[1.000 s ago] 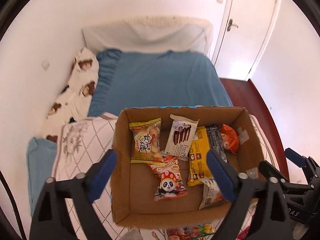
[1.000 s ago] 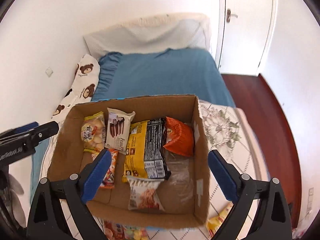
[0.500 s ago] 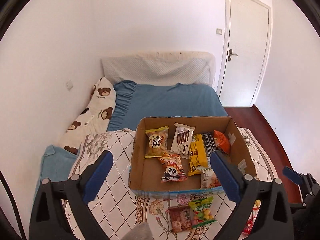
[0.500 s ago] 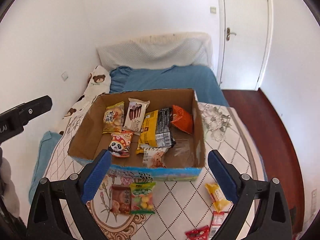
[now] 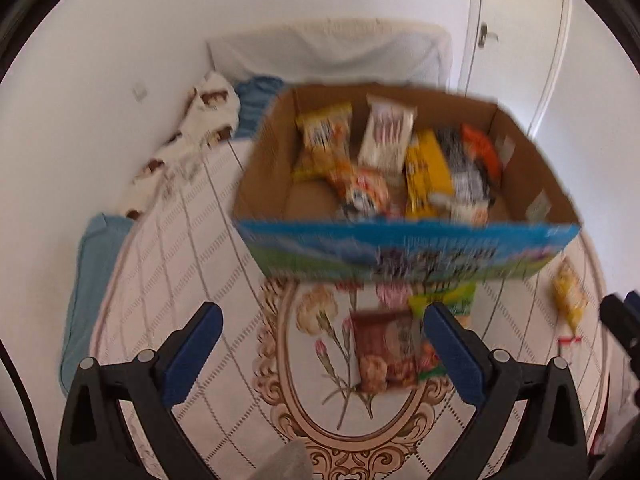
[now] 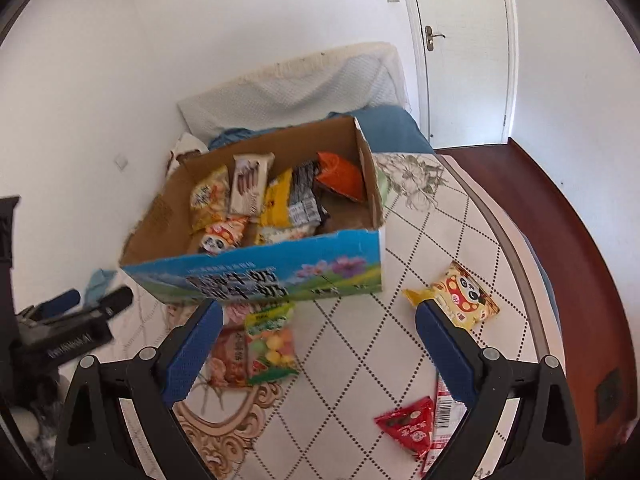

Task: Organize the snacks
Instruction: 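Grasp the brown cookie pack with left tool while right tool grasps the green bubble-gum pack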

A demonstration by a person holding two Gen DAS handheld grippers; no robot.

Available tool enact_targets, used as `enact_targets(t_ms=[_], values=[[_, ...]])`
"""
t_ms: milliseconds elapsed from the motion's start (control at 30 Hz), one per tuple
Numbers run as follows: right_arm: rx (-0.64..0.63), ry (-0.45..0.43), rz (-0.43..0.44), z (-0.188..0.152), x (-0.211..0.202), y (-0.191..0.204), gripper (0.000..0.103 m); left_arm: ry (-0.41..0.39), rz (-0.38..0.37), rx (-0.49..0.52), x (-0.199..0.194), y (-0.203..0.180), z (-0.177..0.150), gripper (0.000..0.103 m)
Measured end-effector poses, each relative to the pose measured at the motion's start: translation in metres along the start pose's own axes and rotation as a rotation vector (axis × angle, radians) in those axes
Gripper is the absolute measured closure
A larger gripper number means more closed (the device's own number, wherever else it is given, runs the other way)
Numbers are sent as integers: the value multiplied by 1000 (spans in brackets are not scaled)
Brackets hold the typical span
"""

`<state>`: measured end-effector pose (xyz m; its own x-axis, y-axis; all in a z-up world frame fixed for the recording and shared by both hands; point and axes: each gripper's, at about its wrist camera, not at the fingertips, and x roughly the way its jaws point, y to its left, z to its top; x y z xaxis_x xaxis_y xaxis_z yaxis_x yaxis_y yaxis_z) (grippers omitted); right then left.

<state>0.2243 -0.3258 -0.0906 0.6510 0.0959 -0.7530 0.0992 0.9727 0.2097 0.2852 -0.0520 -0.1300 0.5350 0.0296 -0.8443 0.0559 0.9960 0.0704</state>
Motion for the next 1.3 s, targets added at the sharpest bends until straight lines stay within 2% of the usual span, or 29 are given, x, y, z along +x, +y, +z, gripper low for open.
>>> enact_targets(t_ms=[133, 200, 300, 333, 367, 433, 500, 567, 800, 933, 1000, 1067, 1133, 1233, 1300], values=[[16, 115, 29, -13, 33, -8, 4, 137, 18, 83, 59, -28, -14, 0], [6, 178, 44, -20, 48, -8, 4, 222, 18, 111, 85, -36, -20, 4], [-16, 207, 63, -27, 63, -4, 16, 306, -3, 125, 112, -45, -27, 10], [-25, 225, 72, -29, 68, -2, 24, 317, -38, 117, 117, -47, -28, 10], [-29, 235, 77, -31, 72, 0, 26, 332, -50, 117, 121, -49, -29, 10], [-36, 244, 86, -31, 77, 5, 26, 357, -63, 124, 127, -55, -31, 18], [-40, 251, 93, -30, 81, 11, 26, 367, -95, 110, 130, -56, -34, 39], [-41, 264, 104, -26, 86, 16, 26, 373, -114, 95, 127, -53, -37, 49], [-135, 313, 102, -23, 120, 54, 26, 401, -56, 20, 114, -2, -68, 49], [-235, 371, 57, -31, 155, 84, 26, 422, -56, -35, 112, 20, -84, 49], [-299, 417, 1, -39, 176, 97, 26, 431, -64, -49, 118, 27, -86, 45], [-340, 449, -45, -45, 194, 105, 28, 441, -59, -50, 125, 31, -83, 42], [-389, 444, -81, -49, 198, 110, 33, 443, -54, -53, 129, 31, -83, 40], [-423, 437, -72, -56, 190, 110, 46, 433, -68, -74, 131, 30, -76, 41], [-444, 446, -60, -66, 180, 104, 48, 422, -71, -88, 128, 42, -75, 46]])
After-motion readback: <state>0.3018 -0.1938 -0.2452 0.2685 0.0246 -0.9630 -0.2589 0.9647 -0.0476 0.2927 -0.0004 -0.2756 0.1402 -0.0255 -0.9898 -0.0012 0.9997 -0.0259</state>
